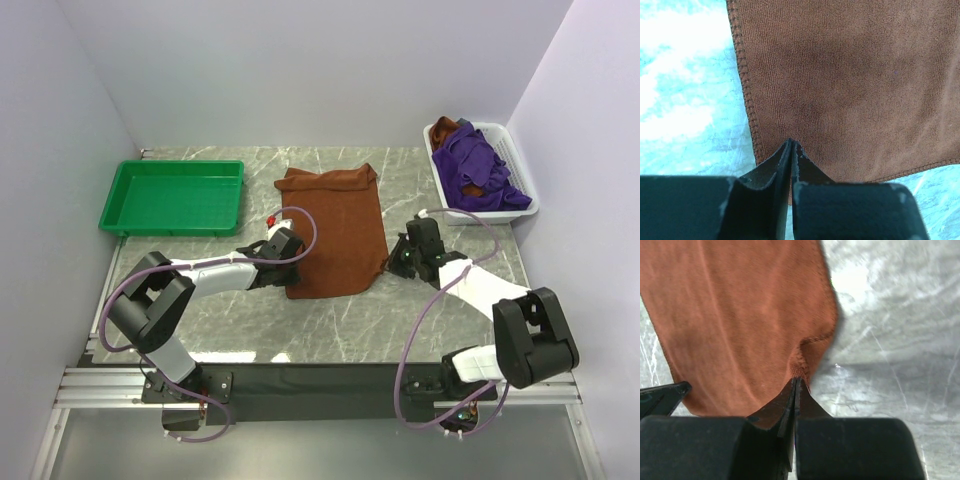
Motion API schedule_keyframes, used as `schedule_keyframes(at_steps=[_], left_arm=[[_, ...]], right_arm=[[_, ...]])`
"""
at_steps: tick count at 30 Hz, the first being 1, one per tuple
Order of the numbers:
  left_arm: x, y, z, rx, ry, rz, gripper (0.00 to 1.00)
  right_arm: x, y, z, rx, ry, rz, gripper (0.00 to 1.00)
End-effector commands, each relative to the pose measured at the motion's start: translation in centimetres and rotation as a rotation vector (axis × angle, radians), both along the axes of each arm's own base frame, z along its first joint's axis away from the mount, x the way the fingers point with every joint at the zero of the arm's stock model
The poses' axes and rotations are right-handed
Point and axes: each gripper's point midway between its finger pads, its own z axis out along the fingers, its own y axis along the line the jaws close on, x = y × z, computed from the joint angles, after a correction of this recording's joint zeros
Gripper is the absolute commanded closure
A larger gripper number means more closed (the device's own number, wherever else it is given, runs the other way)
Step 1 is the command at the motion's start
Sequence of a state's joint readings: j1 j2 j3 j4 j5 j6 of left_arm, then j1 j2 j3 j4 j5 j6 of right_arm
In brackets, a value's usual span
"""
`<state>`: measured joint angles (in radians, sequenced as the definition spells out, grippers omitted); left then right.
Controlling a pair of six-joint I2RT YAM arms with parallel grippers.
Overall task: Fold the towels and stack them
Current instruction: Flatten out the crumpled towel
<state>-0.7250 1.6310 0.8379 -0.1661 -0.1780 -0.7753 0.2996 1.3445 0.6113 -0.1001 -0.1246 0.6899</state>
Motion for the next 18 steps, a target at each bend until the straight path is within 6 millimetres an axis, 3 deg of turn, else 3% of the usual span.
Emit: schedule_keyframes(at_steps=[1, 10, 14, 18], left_arm=[[-2.7, 1.7, -2.0, 0.072, 0.096, -0.019, 0.90], [-3.0, 2.1, -2.2, 0.079, 0.102, -0.016, 0.92], [-3.0, 2.1, -2.2, 0.085, 0.102, -0.015, 0.93], [-3.1, 2.7, -2.6, 0.111, 0.111, -0.007, 0.95]], right_arm=[[0.9, 0.0, 0.5, -0.058, -0.008, 0.008, 1.00], [-0.3, 0.4, -2.9, -0.123, 0.120, 0.028, 1.00], [-1.8, -1.0, -4.2, -0.187, 0.187, 0.013, 1.00], [-2.7, -3.0, -3.8, -0.282, 0.210, -0.019, 1.00]])
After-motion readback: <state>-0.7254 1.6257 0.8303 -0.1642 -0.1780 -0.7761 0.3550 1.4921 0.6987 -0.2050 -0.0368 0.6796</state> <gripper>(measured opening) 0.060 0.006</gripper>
